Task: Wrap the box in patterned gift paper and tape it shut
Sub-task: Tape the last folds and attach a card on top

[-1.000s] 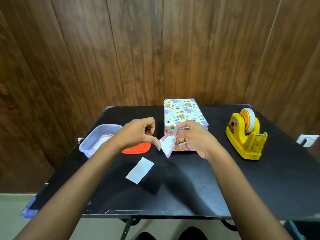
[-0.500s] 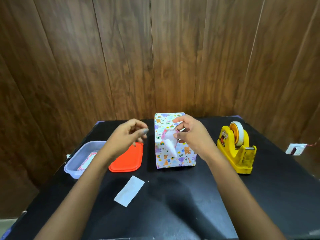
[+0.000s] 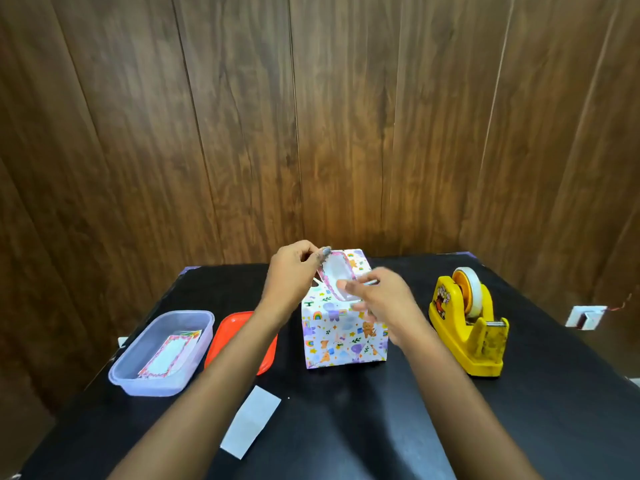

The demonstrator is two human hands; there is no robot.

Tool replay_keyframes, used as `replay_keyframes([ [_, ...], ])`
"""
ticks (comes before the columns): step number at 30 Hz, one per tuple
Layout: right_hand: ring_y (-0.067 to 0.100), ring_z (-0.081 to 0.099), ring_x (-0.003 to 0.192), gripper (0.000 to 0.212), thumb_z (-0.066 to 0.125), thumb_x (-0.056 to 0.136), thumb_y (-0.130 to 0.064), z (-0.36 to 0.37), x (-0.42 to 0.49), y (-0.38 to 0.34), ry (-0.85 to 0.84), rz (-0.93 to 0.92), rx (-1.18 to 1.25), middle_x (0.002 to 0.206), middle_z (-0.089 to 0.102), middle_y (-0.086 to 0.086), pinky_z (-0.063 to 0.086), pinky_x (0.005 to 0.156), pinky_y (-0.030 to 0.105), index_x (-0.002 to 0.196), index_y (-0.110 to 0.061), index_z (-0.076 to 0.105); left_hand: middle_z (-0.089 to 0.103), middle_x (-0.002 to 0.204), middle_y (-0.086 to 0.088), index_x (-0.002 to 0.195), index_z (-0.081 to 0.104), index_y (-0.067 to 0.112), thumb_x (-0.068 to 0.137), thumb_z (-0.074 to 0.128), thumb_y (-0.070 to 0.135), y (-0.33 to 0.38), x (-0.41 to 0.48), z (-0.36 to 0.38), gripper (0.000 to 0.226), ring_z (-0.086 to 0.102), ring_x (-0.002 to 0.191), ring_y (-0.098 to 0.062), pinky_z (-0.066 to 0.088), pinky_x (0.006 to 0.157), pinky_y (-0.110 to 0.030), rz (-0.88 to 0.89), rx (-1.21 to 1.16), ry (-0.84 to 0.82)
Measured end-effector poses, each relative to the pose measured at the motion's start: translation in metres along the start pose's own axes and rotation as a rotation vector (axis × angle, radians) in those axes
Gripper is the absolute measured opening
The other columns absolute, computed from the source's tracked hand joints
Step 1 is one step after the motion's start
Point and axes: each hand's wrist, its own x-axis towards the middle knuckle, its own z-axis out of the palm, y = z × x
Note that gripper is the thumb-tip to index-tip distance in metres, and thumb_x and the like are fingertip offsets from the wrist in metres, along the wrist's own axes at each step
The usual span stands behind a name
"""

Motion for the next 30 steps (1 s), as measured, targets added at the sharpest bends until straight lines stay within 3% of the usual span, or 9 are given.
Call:
replay_keyframes([
  [2, 0.017, 0.068, 0.067, 0.026, 0.069, 0.084, -0.018, -0.002, -0.002, 0.003, -0.125, 0.167, 0.280, 0.083, 0.068, 0.009, 0.054, 0.059, 0.028, 0.103, -0.004, 0.059, 0.065, 0.071, -0.007, 0.069, 0.062, 0.006, 0.091, 0.060, 0.023, -0.003, 0.000, 0.006, 0.028, 0.058, 0.066, -0.017, 0.050, 0.056, -0.033, -0.077, -0.123, 0.081],
  [5, 0.017, 0.063, 0.061, 0.001, 0.063, 0.085, 0.000, -0.008, 0.003, 0.005, -0.105, 0.168, 0.470, 0.073, 0.065, 0.011, 0.056, 0.053, 0.026, 0.086, -0.001, 0.062, 0.066, 0.076, -0.009, 0.069, 0.061, 0.008, 0.087, 0.066, 0.020, -0.007, 0.001, 0.014, 0.022, 0.062, 0.066, -0.016, 0.047, 0.054, -0.026, -0.201, -0.290, 0.095],
  [6, 0.016, 0.062, 0.060, 0.003, 0.062, 0.086, 0.001, -0.010, 0.006, 0.004, -0.078, 0.150, 0.467, 0.071, 0.064, 0.011, 0.055, 0.052, 0.025, 0.083, 0.000, 0.062, 0.066, 0.074, -0.009, 0.068, 0.059, 0.008, 0.085, 0.068, 0.020, -0.009, 0.004, 0.016, 0.023, 0.063, 0.065, -0.017, 0.047, 0.054, -0.027, -0.226, -0.299, 0.109],
  [9, 0.014, 0.057, 0.057, 0.009, 0.059, 0.089, 0.000, -0.015, 0.019, 0.001, 0.020, 0.072, 0.361, 0.070, 0.062, 0.010, 0.052, 0.051, 0.023, 0.080, -0.002, 0.061, 0.059, 0.063, -0.006, 0.061, 0.051, 0.010, 0.085, 0.069, 0.020, -0.014, 0.016, 0.023, 0.031, 0.059, 0.057, -0.018, 0.042, 0.050, -0.027, -0.264, -0.249, 0.150],
  [14, 0.013, 0.057, 0.056, 0.006, 0.058, 0.090, -0.005, -0.011, 0.060, -0.004, 0.223, -0.038, 0.077, 0.079, 0.064, 0.013, 0.045, 0.048, 0.022, 0.095, -0.006, 0.055, 0.054, 0.060, -0.003, 0.061, 0.049, 0.012, 0.089, 0.061, 0.020, -0.028, 0.050, 0.039, 0.031, 0.049, 0.056, -0.016, 0.038, 0.054, -0.027, -0.274, -0.022, 0.123],
  [17, 0.022, 0.066, 0.077, 0.015, 0.063, 0.087, -0.010, -0.001, 0.090, -0.005, 0.308, -0.037, -0.131, 0.093, 0.064, 0.011, 0.056, 0.066, 0.038, 0.084, -0.014, 0.049, 0.054, 0.067, -0.002, 0.061, 0.045, 0.015, 0.089, 0.059, 0.025, -0.035, 0.076, 0.047, 0.033, 0.051, 0.064, -0.020, 0.039, 0.057, -0.027, -0.261, 0.173, 0.091],
  [20, 0.027, 0.065, 0.090, 0.013, 0.059, 0.088, -0.007, 0.009, 0.110, -0.005, 0.341, -0.044, -0.306, 0.097, 0.062, 0.010, 0.055, 0.077, 0.041, 0.088, -0.012, 0.047, 0.052, 0.069, -0.001, 0.060, 0.042, 0.016, 0.090, 0.059, 0.028, -0.042, 0.099, 0.051, 0.036, 0.051, 0.068, -0.021, 0.036, 0.057, -0.027, -0.255, 0.317, 0.026],
  [24, 0.026, 0.061, 0.095, 0.018, 0.054, 0.091, -0.006, 0.017, 0.126, -0.005, 0.342, -0.063, -0.483, 0.102, 0.062, 0.010, 0.046, 0.069, 0.031, 0.107, -0.008, 0.048, 0.052, 0.069, -0.001, 0.060, 0.039, 0.017, 0.091, 0.059, 0.029, -0.057, 0.117, 0.055, 0.039, 0.050, 0.068, -0.018, 0.032, 0.053, -0.026, -0.237, 0.427, -0.043],
  [30, 0.023, 0.063, 0.096, 0.025, 0.056, 0.092, -0.012, 0.025, 0.136, -0.002, 0.345, -0.058, -0.562, 0.105, 0.064, 0.010, 0.051, 0.073, 0.032, 0.114, -0.010, 0.044, 0.056, 0.073, 0.000, 0.064, 0.040, 0.019, 0.093, 0.055, 0.033, -0.068, 0.121, 0.057, 0.035, 0.051, 0.068, -0.014, 0.028, 0.048, -0.025, -0.158, 0.588, -0.025],
])
